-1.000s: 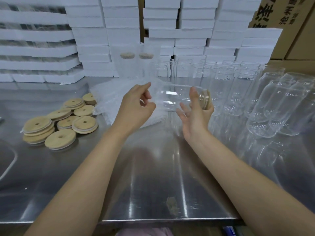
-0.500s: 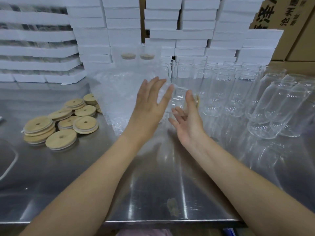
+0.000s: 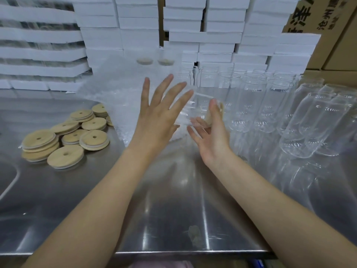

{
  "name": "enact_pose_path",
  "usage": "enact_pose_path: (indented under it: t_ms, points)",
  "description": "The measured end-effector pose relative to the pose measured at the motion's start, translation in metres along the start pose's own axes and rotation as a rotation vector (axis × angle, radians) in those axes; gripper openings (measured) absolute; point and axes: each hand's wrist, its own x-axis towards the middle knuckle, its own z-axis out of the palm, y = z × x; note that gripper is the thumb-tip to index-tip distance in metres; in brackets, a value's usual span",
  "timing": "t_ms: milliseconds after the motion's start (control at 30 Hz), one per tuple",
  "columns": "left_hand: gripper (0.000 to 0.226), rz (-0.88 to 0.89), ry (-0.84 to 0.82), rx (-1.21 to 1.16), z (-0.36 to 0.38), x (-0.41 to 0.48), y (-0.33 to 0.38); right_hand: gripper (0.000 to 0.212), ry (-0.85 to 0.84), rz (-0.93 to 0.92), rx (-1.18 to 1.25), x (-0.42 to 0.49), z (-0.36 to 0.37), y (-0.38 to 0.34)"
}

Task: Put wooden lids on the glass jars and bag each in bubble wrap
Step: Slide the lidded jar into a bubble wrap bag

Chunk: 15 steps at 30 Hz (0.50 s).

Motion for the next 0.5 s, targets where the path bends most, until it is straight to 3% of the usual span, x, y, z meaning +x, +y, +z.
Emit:
enact_pose_path:
  t_ms: [100, 200, 267, 367, 500]
  points:
    - [0.087, -0.038, 0.058, 0.019, 0.009, -0.002, 0.002, 0.049, -0.058, -0.022, -0.042, -0.007, 0.005, 0.0]
    - [0.061, 0.0, 0.176, 0.056, 0.019, -0.001, 0.017, 0.068, -0.142, -0.029, -0.118, -0.011, 0.008, 0.007]
    - [0.05, 0.009, 0.263, 0.038, 0.023, 0.001, 0.024, 0.062, -0.162, -0.018, -0.171, -0.014, 0.009, 0.006]
    - [0.048, 0.011, 0.358, -0.01, 0.018, 0.004, 0.026, 0.035, -0.265, 0.024, -0.205, -0.018, 0.012, 0.004]
    - [0.049, -0.024, 0.342, -0.052, 0.012, 0.004, 0.023, 0.025, -0.351, 0.064, -0.221, -0.018, 0.012, 0.007]
